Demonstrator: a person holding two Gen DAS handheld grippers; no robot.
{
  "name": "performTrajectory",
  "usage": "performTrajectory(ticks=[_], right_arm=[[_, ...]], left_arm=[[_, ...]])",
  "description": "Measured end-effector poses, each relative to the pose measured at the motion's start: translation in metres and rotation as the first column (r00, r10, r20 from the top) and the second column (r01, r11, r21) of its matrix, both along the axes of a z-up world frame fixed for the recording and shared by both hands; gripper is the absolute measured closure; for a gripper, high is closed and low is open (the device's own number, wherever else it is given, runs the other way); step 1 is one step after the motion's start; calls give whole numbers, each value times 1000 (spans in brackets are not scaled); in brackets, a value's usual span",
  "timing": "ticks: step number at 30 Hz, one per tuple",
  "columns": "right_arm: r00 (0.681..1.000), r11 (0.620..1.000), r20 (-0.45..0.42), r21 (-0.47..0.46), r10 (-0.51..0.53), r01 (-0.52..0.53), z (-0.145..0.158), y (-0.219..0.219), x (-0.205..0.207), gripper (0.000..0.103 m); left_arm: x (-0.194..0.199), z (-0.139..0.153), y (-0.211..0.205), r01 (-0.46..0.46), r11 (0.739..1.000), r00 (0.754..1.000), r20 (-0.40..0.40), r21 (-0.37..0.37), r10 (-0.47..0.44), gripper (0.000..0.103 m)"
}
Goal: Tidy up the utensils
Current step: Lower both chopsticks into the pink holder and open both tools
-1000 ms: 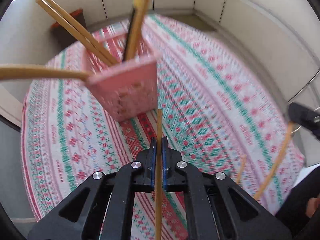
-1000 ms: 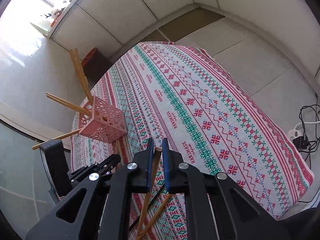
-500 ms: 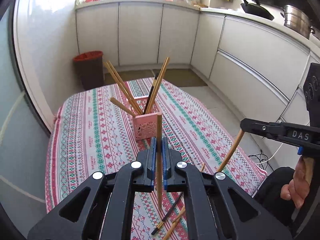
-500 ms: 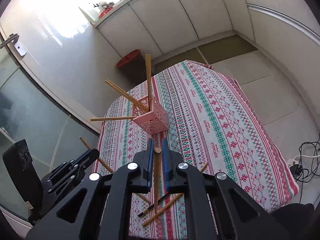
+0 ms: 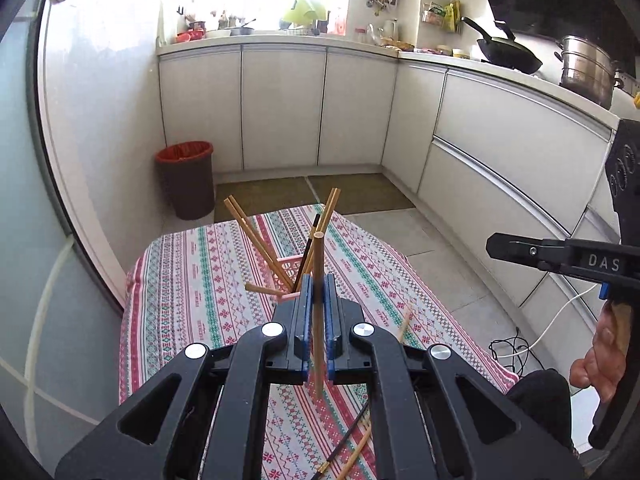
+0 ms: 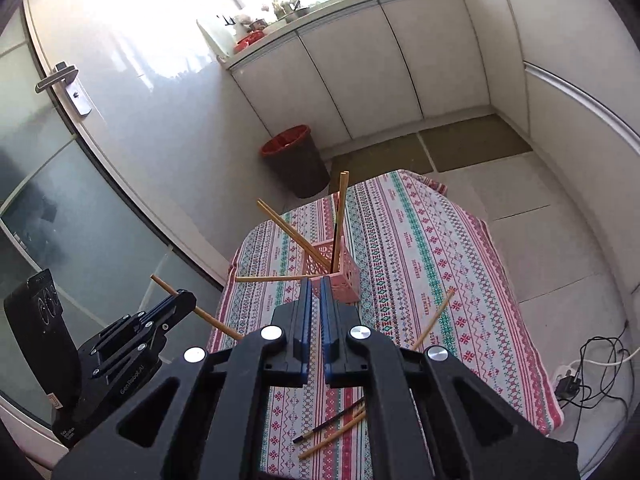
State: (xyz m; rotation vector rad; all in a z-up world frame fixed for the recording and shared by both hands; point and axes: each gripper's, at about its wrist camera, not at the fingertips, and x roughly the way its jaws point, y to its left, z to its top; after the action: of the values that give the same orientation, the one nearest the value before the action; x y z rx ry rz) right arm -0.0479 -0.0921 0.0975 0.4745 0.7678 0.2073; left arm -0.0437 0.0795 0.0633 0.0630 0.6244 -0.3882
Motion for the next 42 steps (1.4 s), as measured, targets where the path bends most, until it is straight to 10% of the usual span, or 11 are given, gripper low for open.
performTrajectory(ticks=[3, 5, 6, 12, 20, 23, 26, 36, 42], right_arm=[[990, 997, -129, 53, -52, 60, -20, -18, 14, 95], [956, 987, -277, 97, -100, 131, -57, -41, 33, 46], [924, 976, -363, 128, -121, 178, -86, -56, 45, 41], [720, 925, -637, 28, -277, 380, -212, -108, 82, 42], [634, 927, -687, -173, -355, 332, -263, -79, 135, 62], [633, 912, -657, -270, -409, 309, -259, -66, 148, 92], [641, 911, -654, -211, -401, 354, -258, -69, 147, 95], [889, 954, -384, 60, -249, 293, -143, -68, 78, 95], [970, 982, -170, 54, -171, 182, -59, -52, 43, 95]], left_arm=[[-1, -4, -2, 3, 1000, 1000, -4, -7, -3, 99], [-2, -8, -3, 9, 1000, 1000, -11, -14, -9, 99], [-2, -10, -4, 11, 1000, 1000, -14, -14, -12, 99], [5, -28, -8, 33, 999, 999, -38, -17, -33, 99], [20, -43, -5, 21, 1000, 998, -65, -18, -22, 99], [22, -45, -2, 12, 1000, 998, -65, -13, -13, 99], [22, -44, 1, 2, 1000, 998, -64, -20, -3, 99], [7, -23, 1, -3, 999, 999, -32, -37, 2, 99], [4, -6, 0, -13, 999, 1000, -10, -51, 12, 99]])
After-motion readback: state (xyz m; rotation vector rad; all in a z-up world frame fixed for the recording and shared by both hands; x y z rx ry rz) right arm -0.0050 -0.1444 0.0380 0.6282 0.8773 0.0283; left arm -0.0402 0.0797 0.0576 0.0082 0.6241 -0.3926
